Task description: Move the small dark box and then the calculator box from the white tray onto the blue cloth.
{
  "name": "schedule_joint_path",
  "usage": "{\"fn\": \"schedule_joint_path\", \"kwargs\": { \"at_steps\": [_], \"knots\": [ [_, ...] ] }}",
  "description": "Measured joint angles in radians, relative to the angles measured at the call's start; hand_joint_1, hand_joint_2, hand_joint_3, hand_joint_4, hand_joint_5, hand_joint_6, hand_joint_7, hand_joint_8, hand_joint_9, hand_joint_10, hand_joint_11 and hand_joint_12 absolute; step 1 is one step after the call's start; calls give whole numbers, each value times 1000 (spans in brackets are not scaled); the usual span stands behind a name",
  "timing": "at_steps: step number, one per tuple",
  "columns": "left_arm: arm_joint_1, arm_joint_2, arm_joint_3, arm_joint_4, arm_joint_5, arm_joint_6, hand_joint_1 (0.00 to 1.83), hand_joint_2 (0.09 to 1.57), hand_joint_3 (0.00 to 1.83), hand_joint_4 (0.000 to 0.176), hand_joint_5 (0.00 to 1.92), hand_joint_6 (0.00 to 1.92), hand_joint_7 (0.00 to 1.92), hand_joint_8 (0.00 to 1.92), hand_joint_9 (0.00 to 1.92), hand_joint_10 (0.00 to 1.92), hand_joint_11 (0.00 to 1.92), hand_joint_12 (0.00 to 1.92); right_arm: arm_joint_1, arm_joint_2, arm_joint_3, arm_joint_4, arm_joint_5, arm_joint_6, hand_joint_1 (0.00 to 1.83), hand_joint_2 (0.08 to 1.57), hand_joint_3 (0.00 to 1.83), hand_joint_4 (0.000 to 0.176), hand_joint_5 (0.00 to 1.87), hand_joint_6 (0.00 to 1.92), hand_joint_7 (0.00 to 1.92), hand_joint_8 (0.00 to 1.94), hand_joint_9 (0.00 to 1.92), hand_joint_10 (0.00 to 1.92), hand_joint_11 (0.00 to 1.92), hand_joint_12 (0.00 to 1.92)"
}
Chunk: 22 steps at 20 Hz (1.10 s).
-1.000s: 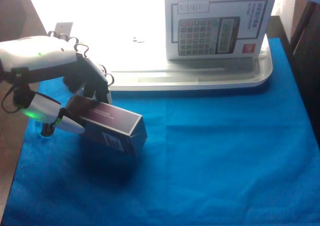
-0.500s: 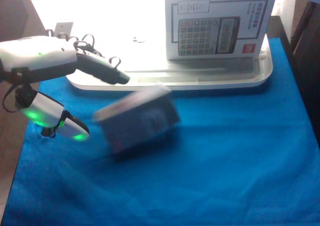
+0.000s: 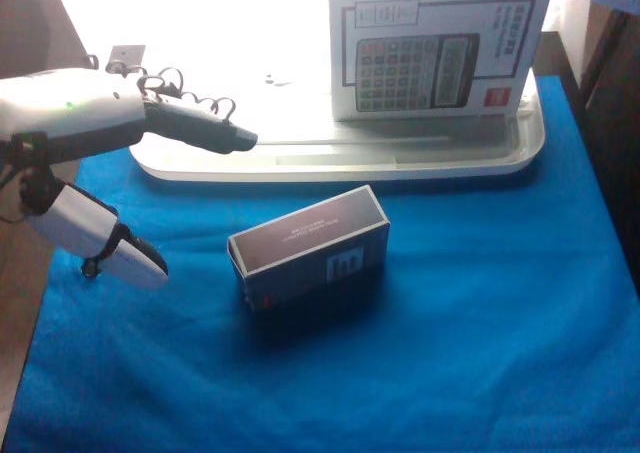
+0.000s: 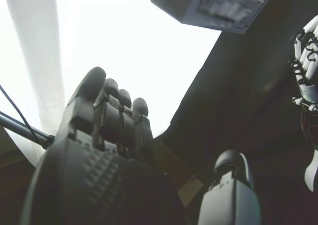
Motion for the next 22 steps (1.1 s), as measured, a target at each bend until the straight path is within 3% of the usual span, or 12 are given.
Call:
{"fn": "schedule_joint_path", "kwargs": {
  "at_steps": [2, 5, 7, 10, 11, 13, 14, 17, 18, 19, 21, 22],
  "knots": [
    [0, 0, 6, -10, -8, 0, 965, 775, 0, 9, 374, 0, 490, 2, 549, 11, 14, 1116, 0, -3, 12, -8, -2, 8, 425, 790, 0, 63, 260, 1, 247, 16, 260, 20, 0, 917],
    [-32, 18, 14, -71, -18, 56, 923, 782, 2, 54, 354, 0, 493, 0, 579, 22, 1, 1311, 0, -31, 63, -7, -41, 30, 500, 741, 0, 76, 205, 0, 271, 0, 257, 1, 0, 788],
    [-64, 18, 25, -118, -27, 84, 876, 841, 16, 67, 325, 0, 490, 0, 580, 29, 0, 1387, 0, -81, 121, -3, -69, 96, 549, 698, 0, 92, 189, 2, 307, 4, 273, 4, 0, 915],
    [-89, 17, 25, -129, -37, 124, 843, 823, 0, 127, 340, 6, 507, 6, 585, 51, 0, 1473, 33, -110, 156, -40, -158, 121, 588, 659, 0, 107, 165, 0, 295, 0, 326, 7, 12, 1149],
    [-90, 16, 26, -155, -45, 131, 839, 813, 0, 134, 341, 4, 496, 1, 569, 52, 0, 1464, 61, -119, 172, -51, -185, 121, 598, 656, 0, 110, 166, 1, 289, 0, 331, 6, 7, 1159],
    [-92, 16, 26, -177, -59, 149, 797, 825, 0, 124, 300, 0, 452, 0, 528, 45, 0, 1429, 86, -127, 190, -59, -211, 122, 610, 658, 0, 113, 164, 0, 285, 1, 339, 8, 8, 1166],
    [-93, 16, 27, -186, -62, 157, 790, 844, 6, 108, 266, 1, 441, 1, 524, 51, 0, 1368, 89, -132, 199, -60, -223, 123, 658, 671, 2, 106, 157, 0, 271, 1, 346, 7, 1, 1217],
    [-95, 14, 27, -221, -85, 182, 833, 922, 17, 120, 213, 0, 370, 0, 428, 39, 0, 1203, 90, -143, 212, -69, -286, 125, 670, 701, 4, 123, 197, 4, 325, 3, 326, 4, 1, 1227],
    [-96, 12, 27, -230, -93, 188, 833, 922, 17, 120, 213, 0, 370, 0, 428, 39, 0, 1203, 90, -146, 218, -68, -303, 127, 670, 701, 4, 123, 197, 4, 325, 3, 326, 4, 1, 1227],
    [-96, 11, 27, -237, -105, 195, 835, 924, 14, 131, 198, 1, 313, 0, 408, 33, 0, 1207, 90, -152, 226, -68, -319, 134, 667, 739, 5, 101, 206, 1, 375, 9, 371, 13, 0, 1212],
    [-96, 11, 27, -255, -118, 206, 820, 915, 7, 135, 192, 1, 309, 1, 400, 29, 0, 1158, 90, -171, 250, -64, -338, 154, 654, 740, 2, 92, 210, 1, 390, 7, 372, 9, 0, 1155],
    [-96, 11, 27, -270, -129, 216, 850, 903, 0, 164, 154, 1, 185, 3, 255, 5, 0, 859, 90, -180, 262, -63, -351, 163, 669, 752, 5, 80, 236, 4, 383, 1, 380, 8, 0, 1112]
  ]
}}
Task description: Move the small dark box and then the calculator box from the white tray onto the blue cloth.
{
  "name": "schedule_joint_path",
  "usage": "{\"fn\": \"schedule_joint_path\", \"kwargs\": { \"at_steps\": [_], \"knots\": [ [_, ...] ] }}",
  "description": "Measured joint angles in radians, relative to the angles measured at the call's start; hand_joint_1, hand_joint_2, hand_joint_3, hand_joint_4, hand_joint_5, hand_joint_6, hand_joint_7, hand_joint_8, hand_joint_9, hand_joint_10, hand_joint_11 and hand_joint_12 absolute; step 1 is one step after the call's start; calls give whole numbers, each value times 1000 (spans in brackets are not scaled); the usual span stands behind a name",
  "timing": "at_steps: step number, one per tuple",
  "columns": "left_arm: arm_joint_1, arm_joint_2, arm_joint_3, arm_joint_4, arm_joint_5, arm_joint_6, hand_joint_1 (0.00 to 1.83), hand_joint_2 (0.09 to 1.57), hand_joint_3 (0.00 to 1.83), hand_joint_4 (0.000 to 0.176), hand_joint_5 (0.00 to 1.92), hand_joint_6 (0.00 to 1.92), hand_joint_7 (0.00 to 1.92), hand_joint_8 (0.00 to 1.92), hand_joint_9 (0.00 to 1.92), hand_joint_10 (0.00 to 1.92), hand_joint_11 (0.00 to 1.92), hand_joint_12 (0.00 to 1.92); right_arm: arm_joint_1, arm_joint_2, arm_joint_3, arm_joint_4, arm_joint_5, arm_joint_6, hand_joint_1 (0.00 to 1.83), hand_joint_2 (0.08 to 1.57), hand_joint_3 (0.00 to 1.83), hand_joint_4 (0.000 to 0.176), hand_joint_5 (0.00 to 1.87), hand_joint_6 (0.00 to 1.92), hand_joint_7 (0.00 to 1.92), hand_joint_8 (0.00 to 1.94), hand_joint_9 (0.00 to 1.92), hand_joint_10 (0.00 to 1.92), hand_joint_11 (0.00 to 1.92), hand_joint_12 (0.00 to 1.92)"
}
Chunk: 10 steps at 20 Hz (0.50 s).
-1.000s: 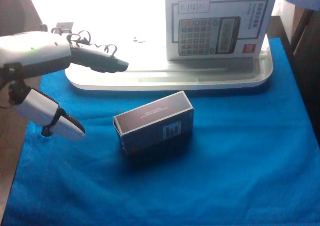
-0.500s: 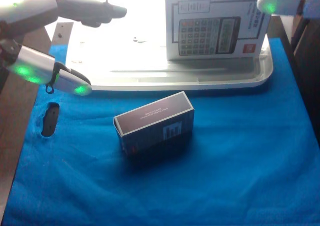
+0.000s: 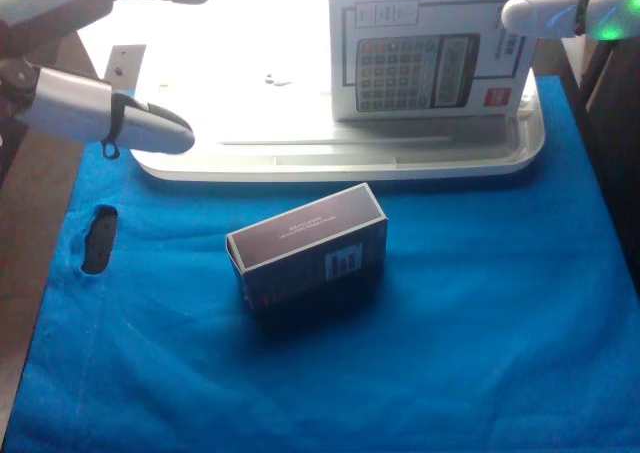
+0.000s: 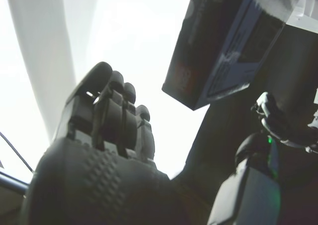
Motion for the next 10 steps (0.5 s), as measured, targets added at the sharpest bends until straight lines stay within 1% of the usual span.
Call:
{"fn": "schedule_joint_path", "kwargs": {
  "at_steps": [1, 2, 3, 4, 5, 6, 7, 8, 9, 10],
  "knots": [
    [0, 0, 0, -11, -13, 5, 809, 914, 3, 174, 98, 1, 100, 2, 151, 2, 0, 599, 0, -2, 2, -2, -18, 2, 664, 756, 6, 87, 231, 2, 368, 0, 373, 4, 21, 1122],
    [0, 0, 0, -16, -20, 8, 778, 917, 3, 176, 49, 5, 60, 4, 105, 4, 0, 409, 0, -5, 6, -8, -29, 3, 672, 756, 4, 89, 237, 4, 355, 1, 372, 3, 72, 1139],
    [0, 0, 0, -17, -24, 11, 778, 917, 3, 176, 49, 5, 60, 4, 105, 4, 0, 409, 0, -6, 7, -6, -33, 4, 672, 756, 4, 89, 237, 4, 355, 1, 372, 3, 72, 1139],
    [0, 0, 0, -18, -31, 12, 747, 879, 0, 176, 61, 8, 34, 5, 84, 2, 0, 301, 0, -11, 14, -5, -39, 5, 667, 733, 0, 82, 234, 2, 344, 0, 374, 4, 82, 1138],
    [0, 0, 0, -21, -35, 12, 734, 881, 0, 176, 67, 8, 28, 4, 77, 0, 0, 276, 0, -14, 18, 0, -42, 4, 674, 725, 0, 76, 230, 0, 352, 0, 378, 2, 76, 1099],
    [0, 0, -1, -23, -42, 13, 725, 894, 0, 176, 72, 9, 52, 12, 112, 14, 0, 272, 0, -14, 18, 1, -45, 5, 691, 722, 0, 66, 241, 5, 364, 5, 394, 8, 56, 1081],
    [0, 0, -2, -23, -50, 13, 723, 901, 1, 176, 76, 4, 111, 11, 131, 10, 0, 287, 0, -16, 19, 3, -48, 5, 721, 736, 5, 48, 254, 7, 360, 1, 382, 1, 26, 1058],
    [0, 0, -2, -26, -52, 13, 723, 901, 1, 176, 76, 4, 111, 11, 131, 10, 0, 287, 0, -19, 21, 3, -49, 5, 721, 736, 5, 48, 254, 7, 360, 1, 382, 1, 26, 1058],
    [0, 0, -2, -31, -53, 14, 678, 927, 9, 176, 58, 0, 115, 1, 140, 5, 0, 393, 0, -28, 25, 8, -51, 5, 725, 735, 2, 40, 272, 10, 382, 9, 407, 10, 78, 1071],
    [0, 0, -2, -34, -55, 14, 694, 929, 6, 175, 64, 2, 113, 0, 144, 4, 0, 415, 0, -34, 28, 6, -55, 5, 727, 739, 3, 42, 276, 10, 399, 14, 416, 12, 90, 1077]
  ]
}}
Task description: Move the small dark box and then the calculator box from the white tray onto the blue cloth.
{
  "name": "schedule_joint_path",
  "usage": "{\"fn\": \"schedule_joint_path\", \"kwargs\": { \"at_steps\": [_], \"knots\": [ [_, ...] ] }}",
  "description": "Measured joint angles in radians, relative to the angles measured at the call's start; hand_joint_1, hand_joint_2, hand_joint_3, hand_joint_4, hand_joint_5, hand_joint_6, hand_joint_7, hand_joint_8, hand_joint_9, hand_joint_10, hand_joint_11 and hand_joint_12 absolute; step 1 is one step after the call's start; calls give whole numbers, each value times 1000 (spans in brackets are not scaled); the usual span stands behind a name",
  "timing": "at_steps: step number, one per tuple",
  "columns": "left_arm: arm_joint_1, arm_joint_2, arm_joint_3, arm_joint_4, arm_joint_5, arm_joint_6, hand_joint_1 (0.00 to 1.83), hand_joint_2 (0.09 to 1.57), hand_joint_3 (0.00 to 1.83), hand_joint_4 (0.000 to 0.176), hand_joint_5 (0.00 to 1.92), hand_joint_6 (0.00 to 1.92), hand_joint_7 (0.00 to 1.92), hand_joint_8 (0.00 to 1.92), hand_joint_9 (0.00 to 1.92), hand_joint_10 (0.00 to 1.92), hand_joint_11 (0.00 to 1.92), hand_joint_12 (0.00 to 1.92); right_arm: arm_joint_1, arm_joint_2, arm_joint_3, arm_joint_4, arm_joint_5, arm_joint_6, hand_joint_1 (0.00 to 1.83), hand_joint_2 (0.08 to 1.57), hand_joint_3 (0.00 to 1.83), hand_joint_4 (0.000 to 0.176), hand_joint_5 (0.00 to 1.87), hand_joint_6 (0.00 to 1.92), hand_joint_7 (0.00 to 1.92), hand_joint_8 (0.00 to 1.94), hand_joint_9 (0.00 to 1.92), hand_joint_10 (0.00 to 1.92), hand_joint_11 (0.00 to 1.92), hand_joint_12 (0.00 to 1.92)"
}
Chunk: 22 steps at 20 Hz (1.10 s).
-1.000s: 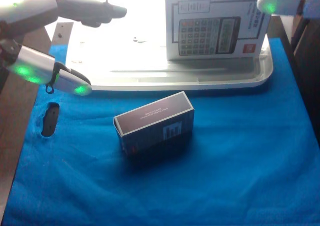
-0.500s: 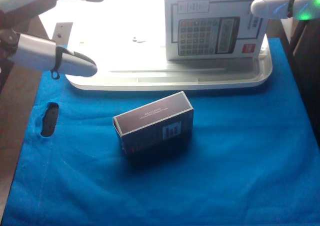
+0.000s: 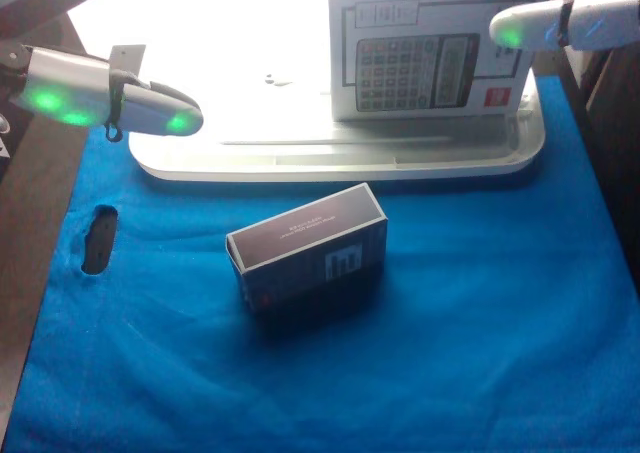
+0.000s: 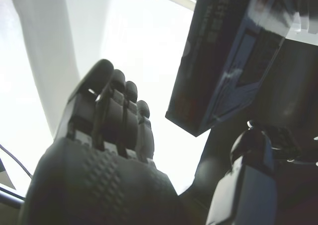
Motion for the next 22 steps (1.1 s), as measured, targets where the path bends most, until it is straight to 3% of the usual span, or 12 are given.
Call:
{"fn": "schedule_joint_path", "kwargs": {
  "at_steps": [4, 6, 7, 9, 10, 11, 12, 13, 17, 19, 20, 22],
  "knots": [
    [0, -3, -1, -3, -6, 2, 668, 889, 0, 176, 43, 1, 97, 4, 161, 5, 0, 534, 0, -40, 21, 1, -3, 13, 764, 762, 4, 39, 318, 6, 427, 3, 406, 0, 0, 1070],
    [0, -13, -1, -4, -10, 4, 665, 887, 0, 151, 39, 0, 95, 2, 176, 7, 0, 575, 0, -48, 21, 0, -5, 14, 760, 768, 3, 41, 331, 5, 434, 4, 410, 2, 0, 1016],
    [0, -19, -1, -1, -13, 3, 697, 896, 1, 129, 7, 0, 57, 0, 180, 5, 0, 548, 0, -55, 24, 0, -4, 16, 764, 780, 1, 15, 371, 3, 456, 2, 456, 7, 59, 988],
    [0, -21, -1, -1, -17, 4, 686, 902, 3, 126, 2, 0, 11, 0, 173, 2, 0, 548, 0, -59, 28, 2, -3, 17, 769, 782, 0, 2, 409, 3, 522, 7, 494, 9, 84, 979],
    [0, -21, -1, -4, -18, 4, 699, 877, 0, 152, 46, 15, 50, 18, 175, 2, 0, 545, 0, -61, 32, 2, -1, 18, 924, 847, 1, 0, 665, 12, 803, 19, 780, 40, 394, 983],
    [0, -21, -1, -4, -18, 4, 699, 877, 0, 152, 46, 15, 50, 18, 175, 2, 0, 545, 0, -64, 34, 5, -1, 18, 924, 847, 1, 0, 665, 12, 803, 19, 780, 40, 394, 983],
    [0, -25, 0, -4, -18, 3, 747, 851, 0, 138, 38, 7, 83, 22, 184, 5, 0, 544, 0, -66, 34, 4, -1, 18, 1282, 1011, 1, 0, 1097, 574, 1311, 513, 1401, 163, 1076, 1087],
    [0, -28, 3, -3, -18, 4, 746, 847, 0, 139, 17, 2, 71, 9, 185, 3, 0, 575, 0, -67, 34, 3, 5, 32, 1301, 1007, 0, 0, 1203, 404, 1310, 602, 1493, 197, 1195, 1093],
    [5, -34, 9, -6, -13, 3, 719, 881, 6, 125, 0, 0, 45, 1, 164, 1, 0, 608, 2, -69, 33, -8, 17, 40, 1290, 1053, 0, 0, 1062, 639, 1204, 817, 1377, 417, 1071, 1301],
    [5, -37, 11, -6, -11, 4, 710, 877, 3, 135, 0, 0, 52, 4, 166, 2, 0, 598, 2, -69, 41, -53, 19, 84, 1288, 1060, 0, 0, 1043, 665, 1190, 843, 1333, 535, 1071, 1307],
    [5, -38, 15, -6, -12, 3, 704, 871, 0, 167, 26, 4, 87, 4, 208, 8, 0, 649, 2, -69, 48, -79, 23, 111, 1286, 1063, 0, 0, 1034, 693, 1182, 851, 1284, 590, 1080, 1293],
    [5, -39, 29, -19, -3, 5, 732, 837, 0, 170, 49, 4, 119, 6, 214, 3, 0, 683, 2, -66, 48, -97, 32, 114, 1279, 1085, 0, 0, 987, 721, 1134, 958, 1242, 809, 1091, 1425]
  ]
}}
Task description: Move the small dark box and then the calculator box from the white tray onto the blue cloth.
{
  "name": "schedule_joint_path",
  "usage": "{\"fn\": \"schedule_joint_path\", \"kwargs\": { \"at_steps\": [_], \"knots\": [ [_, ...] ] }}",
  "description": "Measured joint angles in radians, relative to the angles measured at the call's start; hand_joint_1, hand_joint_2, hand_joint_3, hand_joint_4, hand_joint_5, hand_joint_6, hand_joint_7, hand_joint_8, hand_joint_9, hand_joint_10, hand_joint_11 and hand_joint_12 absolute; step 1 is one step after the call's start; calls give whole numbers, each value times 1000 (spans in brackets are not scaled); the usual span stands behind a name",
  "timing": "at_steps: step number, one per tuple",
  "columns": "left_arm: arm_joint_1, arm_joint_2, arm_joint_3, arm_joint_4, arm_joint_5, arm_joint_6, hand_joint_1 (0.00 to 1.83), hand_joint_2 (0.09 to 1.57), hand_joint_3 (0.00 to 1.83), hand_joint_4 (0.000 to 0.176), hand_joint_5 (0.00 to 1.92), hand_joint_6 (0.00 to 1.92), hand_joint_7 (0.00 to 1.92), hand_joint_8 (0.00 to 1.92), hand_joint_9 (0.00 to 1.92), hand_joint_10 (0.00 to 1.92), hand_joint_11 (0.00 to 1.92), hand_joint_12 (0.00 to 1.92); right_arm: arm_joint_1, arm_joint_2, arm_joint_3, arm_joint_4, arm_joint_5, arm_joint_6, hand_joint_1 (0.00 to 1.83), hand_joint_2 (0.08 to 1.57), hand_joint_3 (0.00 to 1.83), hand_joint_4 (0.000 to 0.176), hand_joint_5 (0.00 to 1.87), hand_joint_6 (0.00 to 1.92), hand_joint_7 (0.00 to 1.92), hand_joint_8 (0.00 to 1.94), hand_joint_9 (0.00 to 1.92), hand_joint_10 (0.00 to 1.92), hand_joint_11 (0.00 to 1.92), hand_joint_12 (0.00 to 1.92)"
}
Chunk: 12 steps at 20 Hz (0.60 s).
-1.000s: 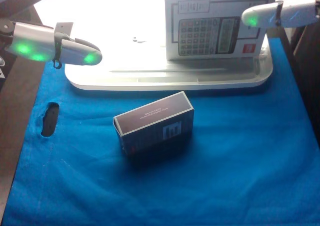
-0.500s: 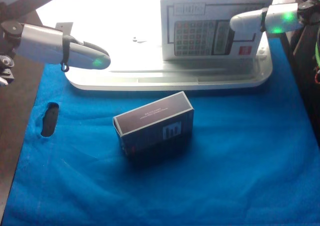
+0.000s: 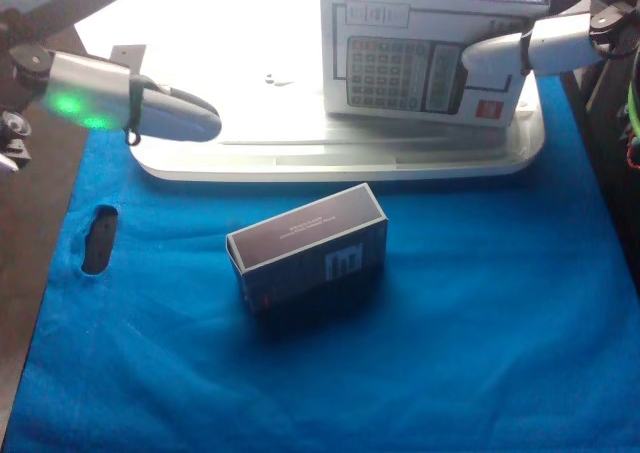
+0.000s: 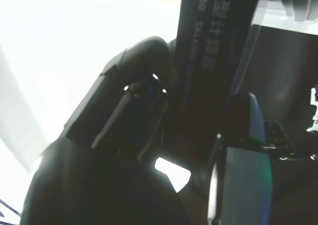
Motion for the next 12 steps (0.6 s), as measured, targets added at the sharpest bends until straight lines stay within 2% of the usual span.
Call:
{"fn": "schedule_joint_path", "kwargs": {
  "at_steps": [2, 3, 4, 5, 6, 7, 9, 10, 11, 12],
  "knots": [
    [0, 0, 12, -38, 19, 32, 744, 830, 0, 170, 55, 1, 105, 1, 172, 7, 0, 523, 0, 21, -25, -13, 17, -1, 1283, 1070, 0, 0, 1025, 668, 1171, 887, 1242, 746, 1051, 1366],
    [0, 0, 20, -45, 27, 41, 729, 806, 0, 161, 51, 0, 126, 3, 168, 3, 0, 477, 0, 31, -35, -19, 31, -3, 1194, 1083, 0, 0, 1045, 811, 1232, 506, 1258, 731, 1036, 1399],
    [0, 0, 31, -61, 40, 44, 713, 809, 0, 154, 51, 1, 129, 3, 162, 0, 0, 471, 0, 41, -48, -24, 50, -3, 1269, 1062, 0, 0, 1054, 666, 1211, 758, 1258, 733, 1025, 1405],
    [0, 0, 43, -79, 52, 49, 700, 832, 3, 145, 82, 5, 136, 2, 153, 1, 0, 543, 0, 49, -56, -29, 71, -3, 1192, 1083, 0, 0, 1048, 815, 1238, 483, 1263, 711, 1038, 1358],
    [0, 0, 53, -111, 71, 72, 688, 852, 10, 140, 91, 7, 143, 4, 149, 0, 0, 557, 2, 61, -68, -36, 98, -3, 1172, 1097, 0, 0, 1024, 885, 1315, 303, 1284, 714, 1081, 1327],
    [0, 0, 60, -137, 86, 91, 688, 862, 14, 120, 84, 3, 135, 0, 139, 0, 0, 561, 15, 74, -81, -56, 103, -4, 1171, 1092, 0, 0, 1030, 883, 1361, 225, 1296, 693, 1099, 1264],
    [15, 0, 84, -208, 105, 104, 643, 877, 7, 115, 48, 0, 136, 0, 164, 6, 0, 591, 74, 106, -124, -127, 128, -5, 1173, 1082, 0, 0, 1058, 837, 1405, 98, 1317, 642, 1110, 1207],
    [29, 0, 91, -244, 106, 113, 648, 879, 4, 122, 40, 0, 133, 0, 168, 5, 0, 568, 90, 113, -137, -138, 152, -3, 1173, 1082, 0, 0, 1059, 834, 1411, 88, 1325, 643, 1105, 1201],
    [42, 1, 93, -292, 113, 143, 676, 886, 4, 137, 42, 1, 145, 2, 165, 2, 0, 487, 98, 121, -149, -143, 186, -2, 1269, 1043, 4, 0, 1106, 612, 1279, 606, 1326, 578, 1136, 1202],
    [46, 3, 93, -320, 121, 175, 713, 887, 3, 151, 49, 3, 156, 6, 159, 0, 0, 468, 103, 126, -159, -160, 188, -3, 1189, 1075, 9, 0, 1053, 818, 1242, 453, 1338, 553, 1159, 1215]
  ]
}}
